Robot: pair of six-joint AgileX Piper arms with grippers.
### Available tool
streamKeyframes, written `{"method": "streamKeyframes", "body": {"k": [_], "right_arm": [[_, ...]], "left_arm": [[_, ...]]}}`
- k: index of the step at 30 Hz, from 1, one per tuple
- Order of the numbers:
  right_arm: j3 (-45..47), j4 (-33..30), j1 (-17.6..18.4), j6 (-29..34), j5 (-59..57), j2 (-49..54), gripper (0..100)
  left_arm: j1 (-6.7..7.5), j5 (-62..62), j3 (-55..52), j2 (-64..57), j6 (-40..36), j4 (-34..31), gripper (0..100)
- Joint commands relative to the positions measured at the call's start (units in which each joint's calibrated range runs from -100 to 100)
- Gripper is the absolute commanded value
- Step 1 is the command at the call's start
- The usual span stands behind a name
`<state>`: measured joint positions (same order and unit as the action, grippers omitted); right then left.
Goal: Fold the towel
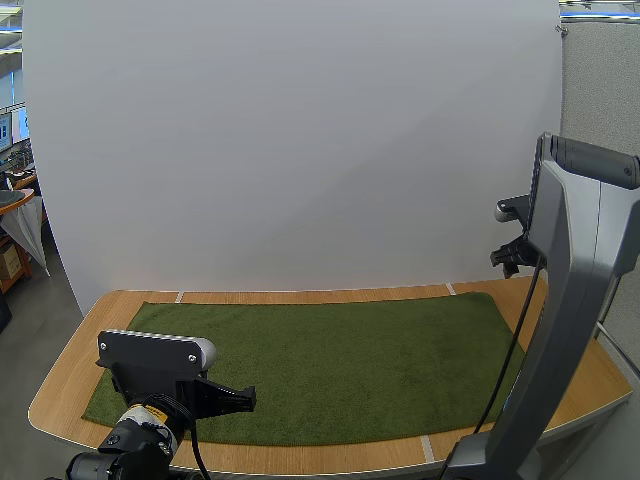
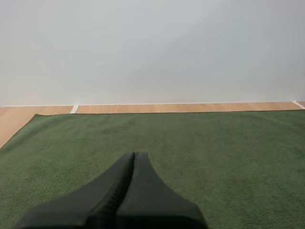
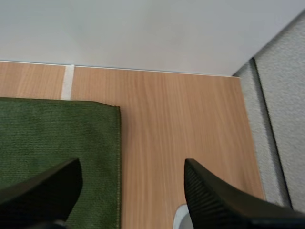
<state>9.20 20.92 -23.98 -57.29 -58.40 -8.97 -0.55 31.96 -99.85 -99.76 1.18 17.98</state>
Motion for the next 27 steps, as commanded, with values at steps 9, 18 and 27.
{"method": "streamKeyframes", "body": {"k": [9, 18, 27], "right_arm": [[-2.6, 1.0, -0.3, -1.0, 1.5, -8.2, 100], [-2.6, 1.8, -0.3, -1.9, 2.6, -12.4, 100], [-4.5, 5.6, -0.4, -4.4, 3.1, -14.7, 100]], "left_arm": [[-0.02, -0.3, -0.1, -0.2, -0.4, -0.3, 0], [-0.02, -0.3, -0.1, -0.2, -0.4, -0.3, 0], [-0.02, -0.3, -0.1, -0.2, -0.4, -0.3, 0]]}}
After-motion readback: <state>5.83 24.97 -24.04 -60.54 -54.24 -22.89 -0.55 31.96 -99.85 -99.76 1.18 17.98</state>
